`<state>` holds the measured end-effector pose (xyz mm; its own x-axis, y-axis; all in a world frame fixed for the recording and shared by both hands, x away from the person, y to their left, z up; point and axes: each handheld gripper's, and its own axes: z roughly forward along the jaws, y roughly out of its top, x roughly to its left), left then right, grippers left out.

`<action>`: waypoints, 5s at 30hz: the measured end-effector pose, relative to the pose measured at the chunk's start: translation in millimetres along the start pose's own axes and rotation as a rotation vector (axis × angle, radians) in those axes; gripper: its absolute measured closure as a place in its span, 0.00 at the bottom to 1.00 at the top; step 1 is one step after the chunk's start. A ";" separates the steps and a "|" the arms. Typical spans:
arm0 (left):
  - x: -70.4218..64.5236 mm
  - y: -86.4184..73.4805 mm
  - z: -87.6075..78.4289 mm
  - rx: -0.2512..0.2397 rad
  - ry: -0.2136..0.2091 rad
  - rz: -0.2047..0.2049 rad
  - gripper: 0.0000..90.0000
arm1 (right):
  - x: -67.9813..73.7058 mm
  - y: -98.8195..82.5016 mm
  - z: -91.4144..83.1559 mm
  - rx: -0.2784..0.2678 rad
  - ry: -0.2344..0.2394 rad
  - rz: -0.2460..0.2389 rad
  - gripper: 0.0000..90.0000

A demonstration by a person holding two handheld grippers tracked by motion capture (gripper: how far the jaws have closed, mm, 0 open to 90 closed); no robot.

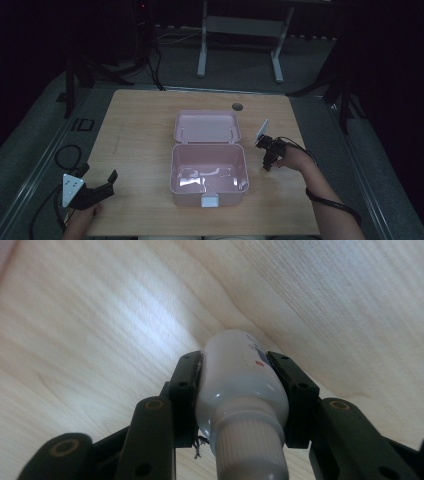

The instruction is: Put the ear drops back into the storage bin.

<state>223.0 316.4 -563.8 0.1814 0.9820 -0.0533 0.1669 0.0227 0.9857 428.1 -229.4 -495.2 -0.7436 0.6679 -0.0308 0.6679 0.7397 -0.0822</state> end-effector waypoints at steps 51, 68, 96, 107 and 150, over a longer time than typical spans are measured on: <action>-0.6 0.1 0.4 0.003 0.006 0.004 0.00 | 63.6 -67.3 -17.3 0.038 -0.095 -0.802 0.66; -0.6 0.2 0.5 0.005 0.007 0.004 0.00 | 67.4 -73.4 -59.3 0.008 -0.106 -0.761 0.66; -0.5 0.2 0.6 0.005 0.008 0.005 0.00 | 89.9 -63.5 -113.9 0.004 -0.119 -0.773 0.66; -0.3 0.3 0.4 0.005 0.005 0.002 0.00 | 109.4 -42.1 -126.2 0.002 -0.122 -0.816 0.66; 0.2 0.1 0.2 0.001 0.000 -0.001 0.00 | 163.7 32.0 -100.2 -0.018 -0.080 -0.920 0.66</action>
<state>223.2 316.6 -563.8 0.1811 0.9820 -0.0541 0.1681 0.0233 0.9855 331.0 -88.2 -403.0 -0.9811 -0.1910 -0.0299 -0.1875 0.9779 -0.0927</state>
